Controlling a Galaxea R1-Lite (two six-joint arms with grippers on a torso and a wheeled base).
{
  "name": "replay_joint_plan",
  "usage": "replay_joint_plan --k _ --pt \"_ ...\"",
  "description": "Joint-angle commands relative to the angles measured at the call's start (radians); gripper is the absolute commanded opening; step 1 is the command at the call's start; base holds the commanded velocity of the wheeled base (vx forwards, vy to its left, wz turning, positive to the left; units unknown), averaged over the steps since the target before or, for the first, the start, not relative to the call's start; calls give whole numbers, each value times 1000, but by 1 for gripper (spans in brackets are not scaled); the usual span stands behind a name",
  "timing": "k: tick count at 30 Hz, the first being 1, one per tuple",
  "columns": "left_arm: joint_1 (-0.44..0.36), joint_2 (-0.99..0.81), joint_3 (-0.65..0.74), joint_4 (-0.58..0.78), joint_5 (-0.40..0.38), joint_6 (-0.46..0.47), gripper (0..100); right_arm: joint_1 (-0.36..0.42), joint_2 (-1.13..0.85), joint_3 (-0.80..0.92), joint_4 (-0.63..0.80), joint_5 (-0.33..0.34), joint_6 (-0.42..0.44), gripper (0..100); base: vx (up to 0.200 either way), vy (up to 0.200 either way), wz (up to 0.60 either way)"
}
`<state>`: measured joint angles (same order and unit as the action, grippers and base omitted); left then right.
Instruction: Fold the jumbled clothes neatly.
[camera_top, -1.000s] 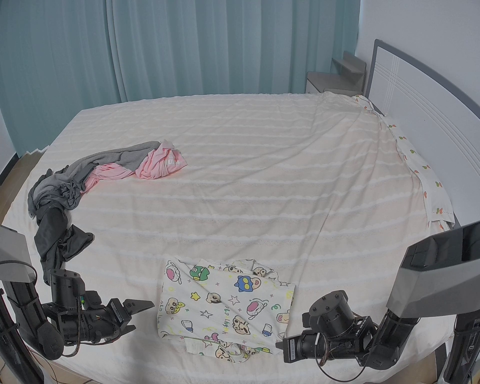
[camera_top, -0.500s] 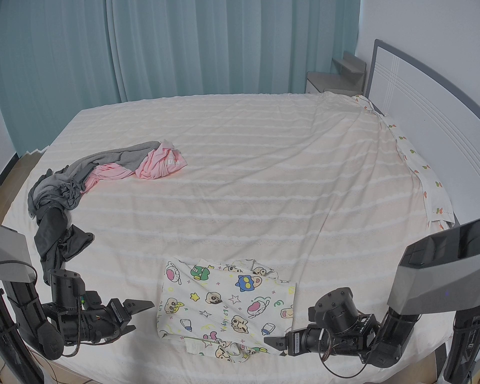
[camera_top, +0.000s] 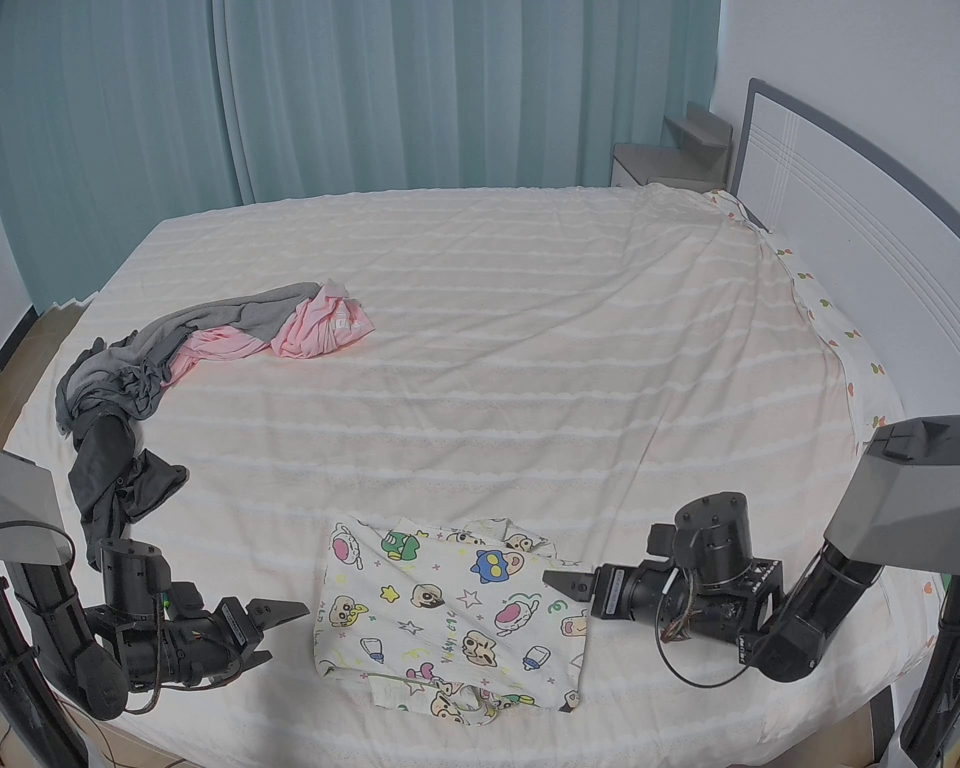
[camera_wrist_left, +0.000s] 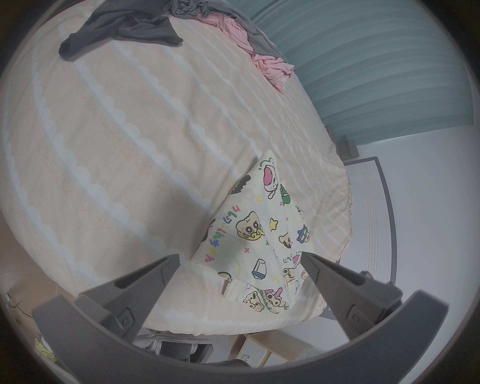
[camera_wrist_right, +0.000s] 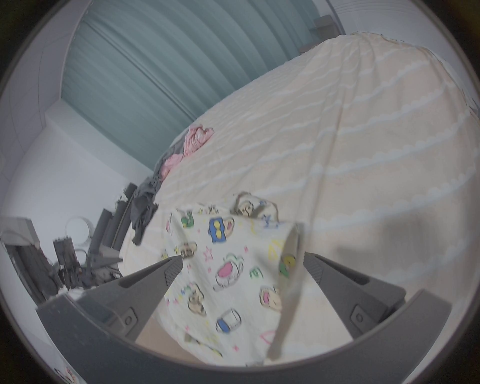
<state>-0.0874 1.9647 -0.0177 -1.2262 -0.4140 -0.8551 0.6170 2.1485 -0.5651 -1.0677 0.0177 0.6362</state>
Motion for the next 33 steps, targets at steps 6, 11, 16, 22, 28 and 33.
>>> replay_joint_plan --k 6,11,16,22,28,33 --pt "2 3 15 -1 0 -1 100 -5 139 -107 15 2 22 100 0 0 0" --pt "0 5 15 -1 -3 -1 100 -5 143 -108 14 2 22 100 0 0 0" --pt "0 5 15 -1 -3 -1 100 -2 152 -151 17 4 23 100 0 0 0" --pt "2 5 15 -1 -3 -1 100 -3 169 -203 55 -2 23 0 0 0 0" --pt "2 6 15 -1 -3 -1 100 -14 126 -213 52 -12 20 0 0 0 0" --pt "2 13 15 -1 0 -1 100 -34 94 -213 49 -13 14 0 0 0 0"
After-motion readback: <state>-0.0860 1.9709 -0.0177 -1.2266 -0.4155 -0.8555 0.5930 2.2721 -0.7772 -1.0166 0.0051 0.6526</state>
